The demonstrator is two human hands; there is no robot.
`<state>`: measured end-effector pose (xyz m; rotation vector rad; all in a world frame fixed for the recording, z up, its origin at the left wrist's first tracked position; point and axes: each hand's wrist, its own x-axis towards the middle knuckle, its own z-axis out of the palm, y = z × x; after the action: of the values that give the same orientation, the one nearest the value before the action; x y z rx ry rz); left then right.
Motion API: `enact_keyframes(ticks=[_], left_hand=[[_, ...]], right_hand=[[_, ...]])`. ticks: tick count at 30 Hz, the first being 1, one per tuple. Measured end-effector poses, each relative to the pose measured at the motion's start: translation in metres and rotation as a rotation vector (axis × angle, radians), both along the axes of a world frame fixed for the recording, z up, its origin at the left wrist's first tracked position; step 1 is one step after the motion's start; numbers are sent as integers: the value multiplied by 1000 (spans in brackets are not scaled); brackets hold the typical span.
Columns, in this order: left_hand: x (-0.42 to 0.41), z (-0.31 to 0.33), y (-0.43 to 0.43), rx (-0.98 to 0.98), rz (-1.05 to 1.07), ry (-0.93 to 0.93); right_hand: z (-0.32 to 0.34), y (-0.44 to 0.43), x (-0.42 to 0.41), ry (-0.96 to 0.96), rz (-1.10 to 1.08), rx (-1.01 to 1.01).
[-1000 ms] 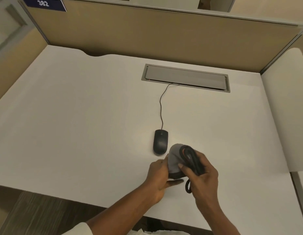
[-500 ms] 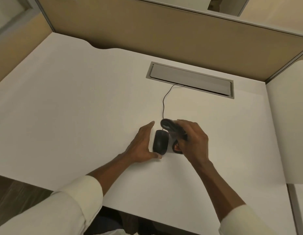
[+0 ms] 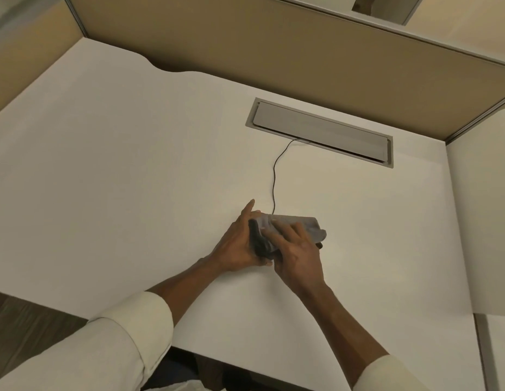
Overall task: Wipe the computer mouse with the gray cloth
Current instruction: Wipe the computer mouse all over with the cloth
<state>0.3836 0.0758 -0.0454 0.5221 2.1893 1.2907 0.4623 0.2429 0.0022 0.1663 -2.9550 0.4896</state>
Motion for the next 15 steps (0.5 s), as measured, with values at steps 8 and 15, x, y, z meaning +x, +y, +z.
enact_keyframes(ticks=[8,15], left_hand=[[-1,-8,-4,-46,-3,115],[-1,-7,-2,-64,-16,63]], right_hand=[[-12,-6,38,7,-24,184],[0,-11,-15,-42,-150,179]])
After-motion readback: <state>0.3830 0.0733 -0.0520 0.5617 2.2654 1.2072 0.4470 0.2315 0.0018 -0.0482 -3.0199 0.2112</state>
